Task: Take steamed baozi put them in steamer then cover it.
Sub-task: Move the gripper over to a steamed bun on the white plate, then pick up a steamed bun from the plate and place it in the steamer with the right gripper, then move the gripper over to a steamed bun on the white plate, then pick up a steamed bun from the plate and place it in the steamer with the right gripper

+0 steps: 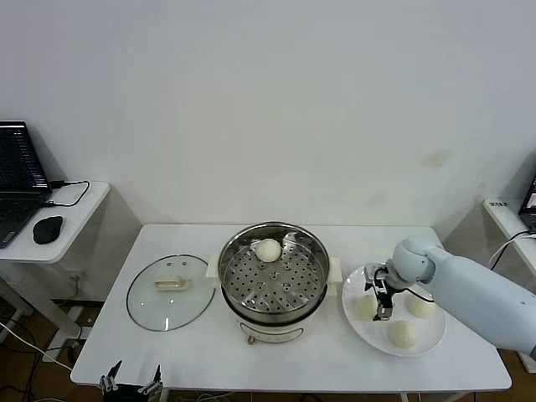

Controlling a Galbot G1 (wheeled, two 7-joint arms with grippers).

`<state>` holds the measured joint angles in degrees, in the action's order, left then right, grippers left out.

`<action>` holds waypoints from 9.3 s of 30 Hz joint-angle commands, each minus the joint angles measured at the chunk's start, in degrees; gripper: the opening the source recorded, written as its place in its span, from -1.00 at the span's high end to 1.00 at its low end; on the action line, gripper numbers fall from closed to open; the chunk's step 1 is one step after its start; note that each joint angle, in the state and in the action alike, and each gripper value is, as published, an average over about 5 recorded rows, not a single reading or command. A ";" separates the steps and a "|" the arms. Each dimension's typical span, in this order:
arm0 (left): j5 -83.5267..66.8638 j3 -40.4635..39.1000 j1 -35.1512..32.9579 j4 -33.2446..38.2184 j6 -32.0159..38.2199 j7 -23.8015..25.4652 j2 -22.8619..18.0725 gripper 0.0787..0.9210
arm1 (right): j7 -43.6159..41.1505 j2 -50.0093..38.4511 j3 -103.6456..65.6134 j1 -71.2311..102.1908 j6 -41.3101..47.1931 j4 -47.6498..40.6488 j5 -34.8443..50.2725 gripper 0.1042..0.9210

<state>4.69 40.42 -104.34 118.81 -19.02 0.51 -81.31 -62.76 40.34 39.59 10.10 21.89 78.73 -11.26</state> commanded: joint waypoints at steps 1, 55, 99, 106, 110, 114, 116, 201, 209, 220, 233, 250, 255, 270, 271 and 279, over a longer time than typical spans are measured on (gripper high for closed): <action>0.02 0.10 0.10 -0.04 -0.03 0.01 0.02 -0.77 | -0.21 0.16 -0.14 0.20 0.06 -0.43 -0.27 -0.76; -0.38 -1.09 2.64 0.88 1.09 -0.79 1.40 -0.77 | -5.23 -9.88 23.40 -44.48 7.16 12.56 26.08 -0.18; -2.09 0.21 6.54 4.31 1.20 -0.65 -0.12 -0.77 | -3.10 38.39 27.20 -33.81 16.56 -14.37 33.50 -0.17; -2.19 0.11 6.57 4.00 1.22 -0.67 -0.08 -0.77 | -2.39 39.70 26.63 -32.24 16.59 -16.71 32.45 -0.18; -2.18 -0.03 6.53 3.79 1.26 -0.73 -0.18 -0.77 | -2.31 40.44 25.95 -31.49 16.41 -18.11 31.54 -0.18; -2.14 -0.15 6.54 3.74 1.26 -0.75 -0.33 -0.77 | -2.27 40.59 25.91 -31.37 16.39 -18.03 31.26 -0.18; -2.12 -0.21 6.54 3.71 1.25 -0.73 -0.40 -0.77 | -2.14 40.36 25.89 -31.46 16.44 -17.73 31.28 -0.20; 0.49 -0.59 0.61 1.75 0.19 0.46 -0.39 -0.77 | -8.90 -11.52 2.16 0.90 -3.57 8.07 -1.80 -0.76; 0.52 -0.67 1.39 1.33 0.13 0.48 -0.42 -0.77 | -8.07 -10.57 1.17 1.90 -3.18 7.62 -1.79 -0.76; 0.44 -0.68 1.77 0.77 0.20 0.27 -0.38 -0.77 | -7.51 -10.46 1.26 2.22 -2.75 7.32 -2.14 -0.76; 0.42 -0.73 1.60 0.69 0.23 0.16 -0.42 -0.77 | -6.63 -10.23 0.50 3.12 -2.45 6.60 -1.86 -0.68; 0.40 -0.87 1.95 0.84 0.28 0.04 -0.74 -0.77 | -9.49 -12.08 -2.04 -2.72 -1.88 7.21 4.10 -0.13; 0.27 -0.94 2.81 0.56 0.63 -0.04 -0.69 -0.77 | -9.69 -9.60 2.29 -16.33 -1.89 5.82 10.03 -0.13; -0.21 -0.65 3.83 1.33 1.45 -0.80 -0.83 -0.77 | -17.21 13.96 10.89 -41.60 -29.22 -11.92 23.79 -0.14; -0.21 -0.60 3.90 1.31 1.45 -0.80 -0.86 -0.77 | -17.58 15.19 10.92 -41.80 -30.31 -12.11 23.92 -0.14; 0.10 -0.26 3.82 1.11 1.51 -0.98 -1.61 -0.77 | -19.79 23.45 12.83 -42.31 -45.53 -13.58 23.41 -0.14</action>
<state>4.64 40.00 -100.41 119.85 -17.56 -0.37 -82.46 -79.57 52.31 49.56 -25.61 -5.29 70.00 9.22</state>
